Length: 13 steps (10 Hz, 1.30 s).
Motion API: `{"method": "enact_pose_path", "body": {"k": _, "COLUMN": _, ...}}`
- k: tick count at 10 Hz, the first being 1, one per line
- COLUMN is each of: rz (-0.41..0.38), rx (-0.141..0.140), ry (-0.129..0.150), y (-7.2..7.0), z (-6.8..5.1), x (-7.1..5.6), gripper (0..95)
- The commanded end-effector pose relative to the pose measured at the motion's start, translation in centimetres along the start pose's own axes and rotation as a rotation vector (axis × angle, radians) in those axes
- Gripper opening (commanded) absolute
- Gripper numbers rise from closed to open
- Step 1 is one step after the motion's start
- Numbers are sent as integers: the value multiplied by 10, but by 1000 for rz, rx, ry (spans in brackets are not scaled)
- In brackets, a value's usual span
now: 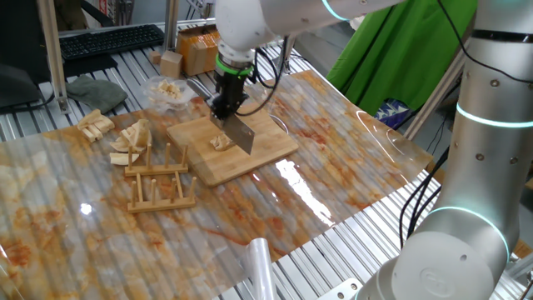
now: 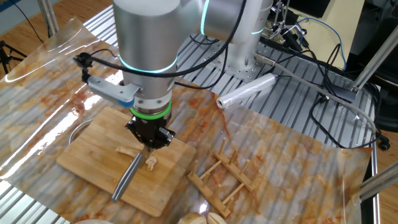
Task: Slice the lotus root
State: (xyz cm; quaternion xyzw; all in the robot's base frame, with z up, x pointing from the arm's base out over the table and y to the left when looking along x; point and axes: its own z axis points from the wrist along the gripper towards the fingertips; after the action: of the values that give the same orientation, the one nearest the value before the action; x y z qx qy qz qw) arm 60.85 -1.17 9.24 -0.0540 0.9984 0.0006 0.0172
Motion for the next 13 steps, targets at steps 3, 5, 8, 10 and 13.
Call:
{"method": "enact_pose_path", "body": {"k": 3, "rz": -11, "rx": -6, "ry": -6, "y": -10, "z": 11, "x": 3, "gripper": 0}}
{"method": "enact_pose_path", "body": {"k": 5, "rz": -9, "rx": -9, "ry": -7, "y": -11, "z": 12, "x": 5, "gripper": 0}}
{"method": "enact_pose_path", "body": {"k": 8, "rz": -9, "rx": -8, "ry": -10, "y": -11, "z": 13, "x": 9, "gripper": 0}}
{"method": "enact_pose_path", "body": {"k": 10, "rz": -10, "rx": -11, "ry": -12, "y": -11, "z": 16, "x": 9, "gripper": 0}}
{"method": "enact_pose_path", "body": {"k": 13, "rz": -7, "rx": -14, "ry": -47, "y": -8, "z": 46, "x": 11, "gripper": 0}}
